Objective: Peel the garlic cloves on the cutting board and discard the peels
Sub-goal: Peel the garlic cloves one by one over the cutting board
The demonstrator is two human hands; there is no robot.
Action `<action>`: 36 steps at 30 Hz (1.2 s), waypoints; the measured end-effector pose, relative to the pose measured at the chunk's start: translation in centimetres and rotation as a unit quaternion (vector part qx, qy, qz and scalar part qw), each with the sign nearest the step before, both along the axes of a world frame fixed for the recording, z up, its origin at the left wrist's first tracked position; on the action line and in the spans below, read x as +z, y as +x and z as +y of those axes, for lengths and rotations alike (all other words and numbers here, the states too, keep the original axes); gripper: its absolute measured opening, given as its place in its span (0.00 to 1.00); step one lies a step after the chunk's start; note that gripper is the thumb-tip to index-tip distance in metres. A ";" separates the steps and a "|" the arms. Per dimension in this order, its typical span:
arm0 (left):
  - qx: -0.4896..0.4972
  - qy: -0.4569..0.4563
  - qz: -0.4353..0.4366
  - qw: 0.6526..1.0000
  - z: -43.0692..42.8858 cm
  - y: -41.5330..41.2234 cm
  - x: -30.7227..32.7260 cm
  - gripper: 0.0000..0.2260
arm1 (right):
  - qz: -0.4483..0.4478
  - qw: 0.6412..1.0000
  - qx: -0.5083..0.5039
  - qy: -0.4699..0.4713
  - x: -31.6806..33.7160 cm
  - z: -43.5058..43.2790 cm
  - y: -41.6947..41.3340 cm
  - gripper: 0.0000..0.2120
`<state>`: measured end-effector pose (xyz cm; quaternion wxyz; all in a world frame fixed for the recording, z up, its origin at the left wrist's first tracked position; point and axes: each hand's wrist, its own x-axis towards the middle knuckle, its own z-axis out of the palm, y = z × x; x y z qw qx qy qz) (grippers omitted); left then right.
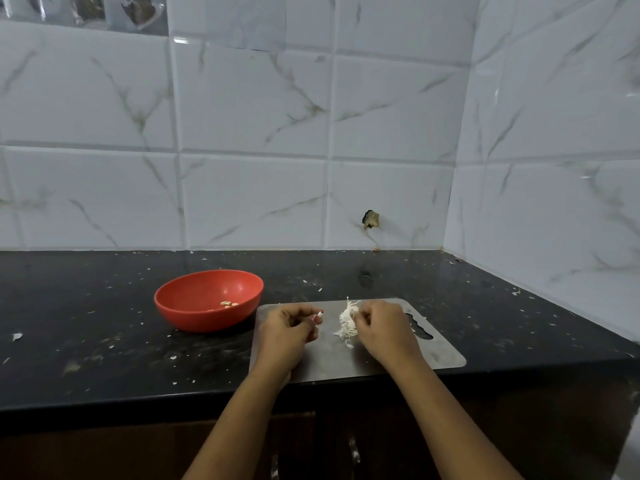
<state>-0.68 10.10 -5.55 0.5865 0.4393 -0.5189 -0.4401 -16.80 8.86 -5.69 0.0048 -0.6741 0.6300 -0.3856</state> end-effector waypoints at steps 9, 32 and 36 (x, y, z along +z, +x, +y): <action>0.008 0.007 -0.019 1.000 -0.3 0.2 -0.1 0.08 | -0.131 0.982 0.138 0.005 0.0 1.1 3.4 0.05; 0.102 0.020 -0.242 0.965 0.2 0.0 0.4 0.04 | 0.019 0.989 0.145 -0.013 -0.7 1.4 4.6 0.14; 0.097 0.037 -0.232 0.967 0.0 0.1 0.5 0.04 | -0.026 0.984 0.174 -0.004 -0.7 1.4 4.0 0.16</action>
